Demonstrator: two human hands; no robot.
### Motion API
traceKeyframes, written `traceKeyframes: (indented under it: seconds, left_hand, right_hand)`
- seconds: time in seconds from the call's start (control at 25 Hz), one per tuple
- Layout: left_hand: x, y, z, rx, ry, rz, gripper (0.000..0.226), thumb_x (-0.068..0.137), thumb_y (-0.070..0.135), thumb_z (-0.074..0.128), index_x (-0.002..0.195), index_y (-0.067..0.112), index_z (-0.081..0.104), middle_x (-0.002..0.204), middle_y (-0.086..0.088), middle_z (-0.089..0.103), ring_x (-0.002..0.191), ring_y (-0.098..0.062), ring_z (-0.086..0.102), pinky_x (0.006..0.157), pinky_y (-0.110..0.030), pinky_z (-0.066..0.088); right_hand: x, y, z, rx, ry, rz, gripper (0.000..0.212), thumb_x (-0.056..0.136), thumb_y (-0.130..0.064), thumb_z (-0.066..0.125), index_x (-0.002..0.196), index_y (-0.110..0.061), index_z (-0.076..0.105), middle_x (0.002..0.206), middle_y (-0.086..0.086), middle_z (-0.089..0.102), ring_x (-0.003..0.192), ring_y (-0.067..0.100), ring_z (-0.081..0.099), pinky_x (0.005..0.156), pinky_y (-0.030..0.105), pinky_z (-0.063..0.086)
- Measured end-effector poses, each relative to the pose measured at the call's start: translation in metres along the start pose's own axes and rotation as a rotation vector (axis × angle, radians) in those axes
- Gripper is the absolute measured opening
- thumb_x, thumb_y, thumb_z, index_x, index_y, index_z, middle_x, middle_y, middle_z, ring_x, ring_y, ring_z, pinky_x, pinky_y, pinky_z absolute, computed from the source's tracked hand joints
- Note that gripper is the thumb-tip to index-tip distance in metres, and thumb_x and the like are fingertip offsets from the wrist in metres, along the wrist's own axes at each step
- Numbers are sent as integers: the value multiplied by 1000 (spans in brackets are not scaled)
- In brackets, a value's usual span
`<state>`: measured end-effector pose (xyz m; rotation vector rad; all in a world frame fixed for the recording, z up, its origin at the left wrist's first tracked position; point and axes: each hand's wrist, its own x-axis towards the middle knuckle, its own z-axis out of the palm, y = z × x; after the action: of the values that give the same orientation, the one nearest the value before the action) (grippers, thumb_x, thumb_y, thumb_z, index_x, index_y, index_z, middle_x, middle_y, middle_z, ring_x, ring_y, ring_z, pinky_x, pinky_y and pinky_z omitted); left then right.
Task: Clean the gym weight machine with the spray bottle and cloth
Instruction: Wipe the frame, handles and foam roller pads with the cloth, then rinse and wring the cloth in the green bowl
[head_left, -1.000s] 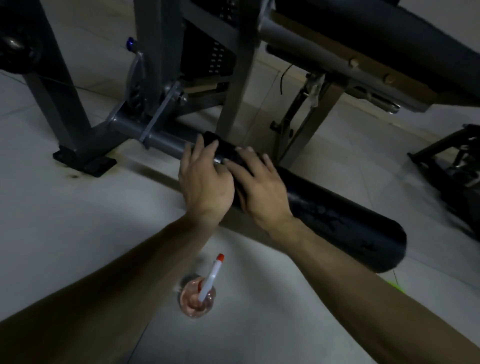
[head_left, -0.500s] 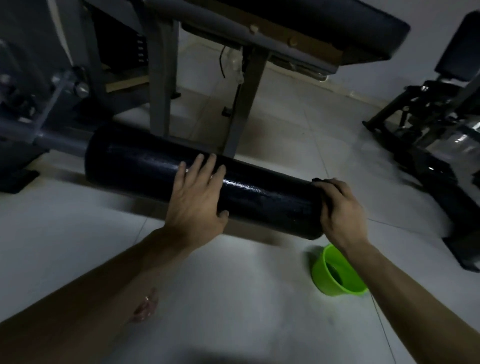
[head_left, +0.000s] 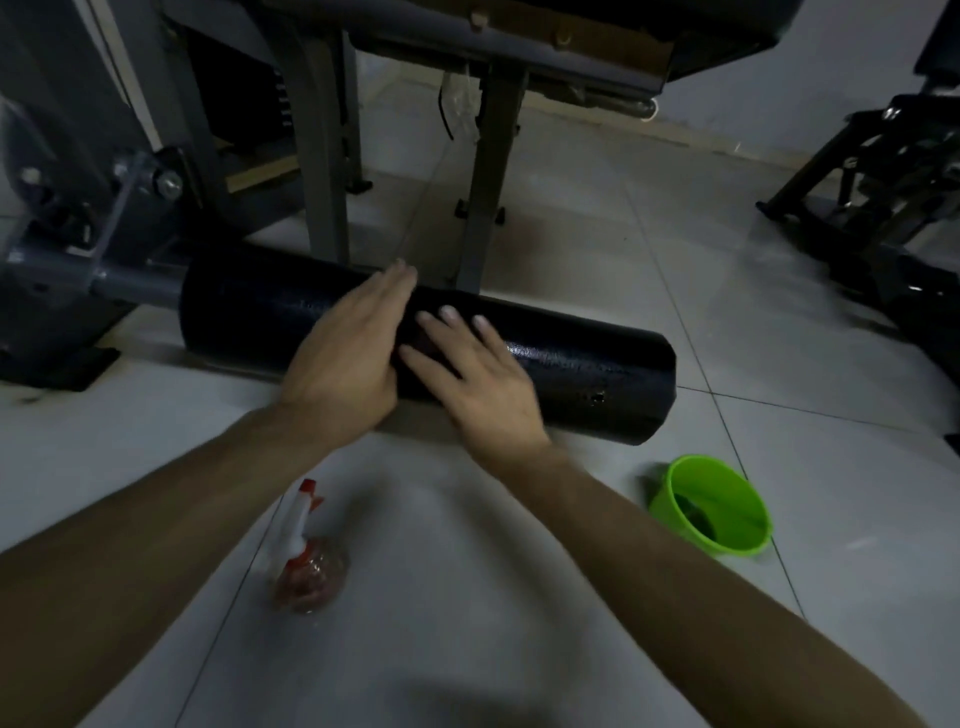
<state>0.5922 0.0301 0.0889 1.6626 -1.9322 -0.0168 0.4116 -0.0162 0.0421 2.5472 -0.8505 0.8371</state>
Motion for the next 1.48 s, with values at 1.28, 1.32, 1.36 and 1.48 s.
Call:
traceKeyframes:
  seconds: [1.28, 1.32, 1.36, 1.48]
  left_hand:
    - [20, 243, 284, -776, -638, -897, 39, 84, 52, 69, 97, 16, 63, 100, -11, 71, 89, -31, 73, 76, -47, 64]
    - [23, 251, 294, -770, -676, -873, 34, 89, 49, 69, 90, 17, 60, 90, -8, 69, 84, -30, 74, 69, -43, 64]
    - [25, 259, 304, -756, -700, -826, 28, 93, 43, 69, 91, 16, 61, 83, -7, 68, 78, -28, 75, 61, -38, 63]
    - [28, 270, 323, -735, -742, -784, 21, 91, 17, 71, 109, 8, 69, 79, -12, 72, 51, -18, 70, 41, -28, 54]
  right_hand:
    - [-282, 151, -85, 1221, 856, 1871, 31, 98, -11, 67, 129, -8, 62, 117, 19, 74, 97, 31, 74, 67, 35, 56]
    - [-289, 157, -97, 1307, 915, 1897, 31, 98, -10, 64, 129, -8, 63, 117, 18, 74, 92, 28, 73, 63, 31, 56]
    - [-294, 160, -110, 1379, 946, 1929, 30, 99, -11, 63, 128, -10, 65, 116, 17, 75, 87, 25, 73, 59, 28, 56]
    - [-305, 164, -135, 1391, 824, 2033, 11, 96, -15, 64, 105, -13, 70, 98, 11, 73, 65, 15, 65, 44, 22, 45]
